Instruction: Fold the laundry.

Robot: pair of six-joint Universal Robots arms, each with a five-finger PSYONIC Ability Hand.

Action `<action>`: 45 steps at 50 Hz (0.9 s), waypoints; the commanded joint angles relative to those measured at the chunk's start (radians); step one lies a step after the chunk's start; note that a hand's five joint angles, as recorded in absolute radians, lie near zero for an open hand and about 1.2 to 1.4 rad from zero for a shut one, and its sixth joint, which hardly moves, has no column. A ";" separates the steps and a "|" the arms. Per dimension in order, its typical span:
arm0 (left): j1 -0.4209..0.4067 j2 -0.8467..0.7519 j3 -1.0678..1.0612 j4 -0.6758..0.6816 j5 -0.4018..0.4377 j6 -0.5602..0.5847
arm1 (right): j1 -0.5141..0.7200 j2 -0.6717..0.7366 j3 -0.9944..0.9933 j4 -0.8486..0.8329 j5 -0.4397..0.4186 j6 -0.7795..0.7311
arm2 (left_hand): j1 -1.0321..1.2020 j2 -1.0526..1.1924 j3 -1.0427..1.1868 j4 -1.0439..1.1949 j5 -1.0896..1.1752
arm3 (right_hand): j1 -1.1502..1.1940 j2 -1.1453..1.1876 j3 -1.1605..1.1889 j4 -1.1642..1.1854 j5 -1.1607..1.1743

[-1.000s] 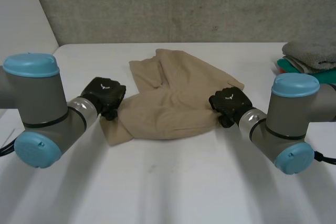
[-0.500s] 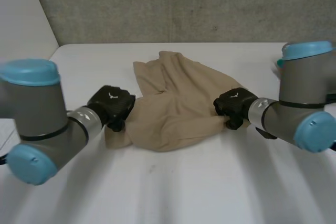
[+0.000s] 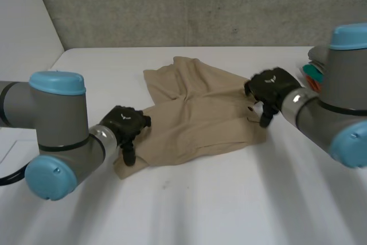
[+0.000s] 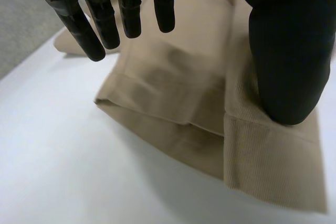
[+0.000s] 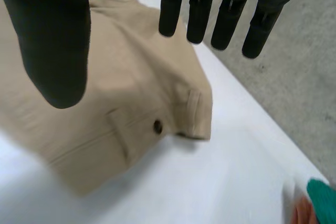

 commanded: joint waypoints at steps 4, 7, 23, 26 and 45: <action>0.013 0.057 -0.058 -0.060 0.024 -0.006 | -0.045 -0.140 0.299 0.056 -0.053 -0.027 | 0.103 0.106 0.110 0.113 0.119 | 0.224 0.254 0.233 0.230 0.223; 0.012 0.100 -0.075 -0.080 0.040 -0.007 | -0.059 -0.138 0.379 -0.045 -0.099 -0.012 | 0.156 0.159 0.163 0.166 0.172 | 0.195 0.225 0.204 0.201 0.194; -0.011 0.051 -0.061 -0.096 0.046 -0.010 | -0.079 0.035 0.445 -0.512 -0.104 0.060 | 0.455 0.458 0.463 0.465 0.472 | 0.095 0.125 0.104 0.101 0.094; -0.013 0.020 -0.039 -0.101 0.038 -0.012 | -0.076 0.053 0.431 -0.552 -0.109 0.063 | 0.517 0.520 0.524 0.527 0.533 | 0.101 0.131 0.110 0.106 0.100; 0.006 -0.027 0.082 -0.096 0.001 -0.050 | -0.036 0.227 0.220 -0.590 -0.104 0.063 | 1.098 1.101 1.105 1.108 1.114 | 0.268 0.298 0.277 0.274 0.267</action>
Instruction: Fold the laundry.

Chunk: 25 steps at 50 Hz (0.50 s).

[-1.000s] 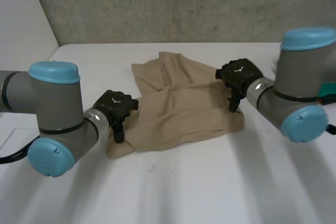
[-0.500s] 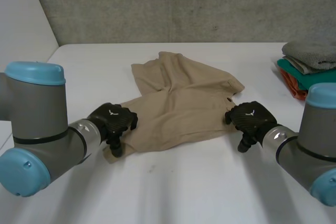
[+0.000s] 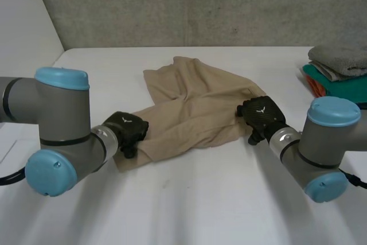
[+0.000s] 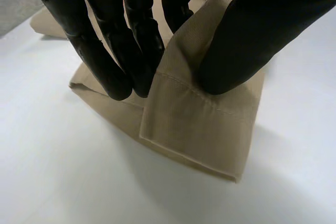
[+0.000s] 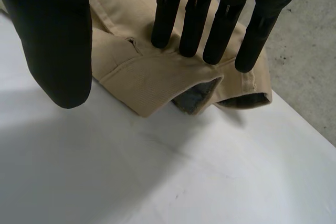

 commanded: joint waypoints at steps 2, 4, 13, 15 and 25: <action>0.017 -0.003 0.040 -0.005 -0.001 -0.006 | 0.016 0.065 -0.106 0.002 0.005 0.003 | 0.256 0.202 0.211 0.205 0.220 | 0.239 0.198 0.205 0.209 0.200; 0.019 -0.006 0.046 -0.005 -0.003 -0.006 | 0.019 0.076 -0.123 -0.001 0.007 0.003 | 0.256 0.202 0.211 0.205 0.220 | 0.274 0.233 0.240 0.244 0.235; 0.022 -0.012 0.071 -0.015 0.000 -0.011 | 0.022 0.124 -0.206 0.013 0.042 0.008 | 0.256 0.202 0.211 0.205 0.220 | 0.834 0.793 0.800 0.804 0.795; 0.022 0.012 0.074 -0.025 0.002 -0.016 | 0.017 0.111 -0.207 0.030 0.041 0.015 | 0.256 0.202 0.211 0.205 0.220 | 0.847 0.807 0.813 0.817 0.808; 0.031 0.313 0.105 -0.066 -0.003 -0.029 | -0.067 -0.233 -0.247 0.452 -0.062 0.100 | 0.256 0.202 0.211 0.205 0.220 | 0.847 0.807 0.813 0.817 0.808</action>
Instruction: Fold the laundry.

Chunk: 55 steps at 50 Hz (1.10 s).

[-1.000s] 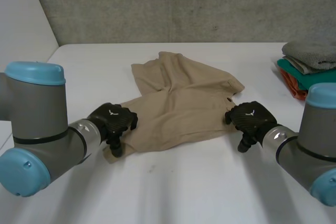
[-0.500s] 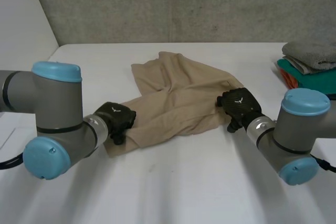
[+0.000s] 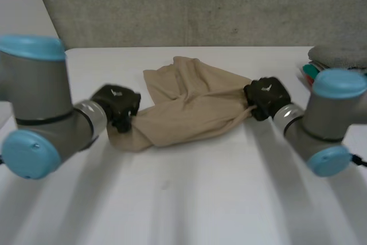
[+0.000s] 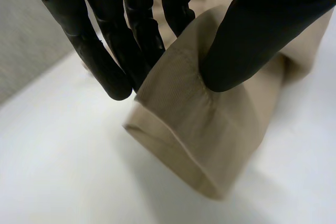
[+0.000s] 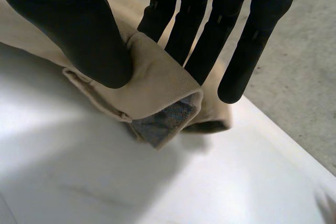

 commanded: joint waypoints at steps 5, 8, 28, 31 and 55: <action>0.014 0.413 0.137 -0.028 -0.006 -0.014 | -0.132 -0.380 -0.255 0.565 -0.127 0.033 | 0.256 0.202 0.211 0.205 0.220 | 0.289 0.236 0.221 0.204 0.268; 0.016 0.492 0.227 -0.038 -0.016 -0.022 | -0.144 -0.405 -0.419 0.661 -0.122 0.045 | 0.256 0.202 0.211 0.205 0.220 | 0.289 0.236 0.221 0.204 0.268; 0.046 0.116 0.425 -0.009 0.008 0.052 | -0.066 -0.161 -0.650 0.671 -0.068 0.038 | 0.256 0.202 0.211 0.205 0.220 | 0.289 0.236 0.221 0.204 0.268; 0.062 0.015 0.530 0.101 0.028 0.053 | -0.041 -0.101 -0.659 0.481 -0.012 0.026 | 0.256 0.202 0.211 0.205 0.220 | 0.289 0.236 0.221 0.204 0.268; 0.065 0.164 0.275 0.512 0.025 -0.086 | -0.014 -0.109 -0.593 -0.012 0.013 0.196 | 0.256 0.202 0.211 0.205 0.220 | 0.289 0.236 0.221 0.204 0.268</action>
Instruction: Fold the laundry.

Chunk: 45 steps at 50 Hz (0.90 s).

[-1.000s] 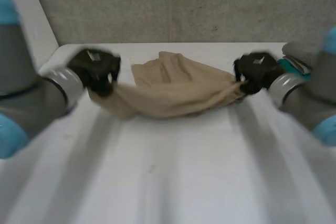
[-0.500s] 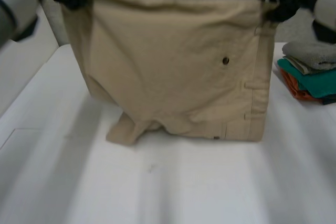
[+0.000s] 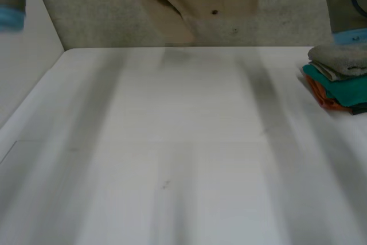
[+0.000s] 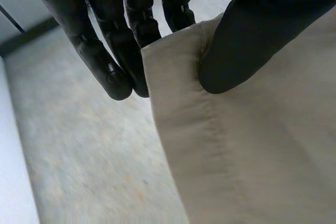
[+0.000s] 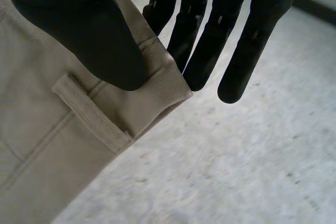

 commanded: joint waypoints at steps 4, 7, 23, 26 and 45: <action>-0.004 0.065 -0.532 -0.031 0.056 0.013 | -0.030 -0.014 0.301 0.210 -0.032 0.004 | 0.256 0.198 0.206 0.201 0.220 | 0.289 0.234 0.206 0.200 0.211; -0.013 0.043 -0.679 -0.005 0.068 0.028 | -0.037 0.003 0.440 0.196 -0.079 0.001 | 0.256 0.198 0.206 0.201 0.220 | 0.289 0.234 0.206 0.200 0.211; -0.113 -0.030 -0.891 -0.274 -0.035 0.174 | -0.057 -0.019 0.810 0.411 -0.141 -0.244 | 0.256 0.198 0.206 0.201 0.220 | 0.289 0.234 0.206 0.200 0.211; -0.127 0.007 -0.899 -0.376 -0.047 0.184 | -0.060 -0.098 0.843 0.531 -0.142 -0.305 | 0.256 0.198 0.206 0.201 0.220 | 0.289 0.234 0.206 0.200 0.211; -0.179 0.137 -0.864 -0.884 0.020 0.220 | -0.140 -0.236 1.010 1.017 -0.184 -0.675 | -0.885 -0.943 -0.935 -0.940 -0.921 | 0.289 0.234 0.206 0.200 0.211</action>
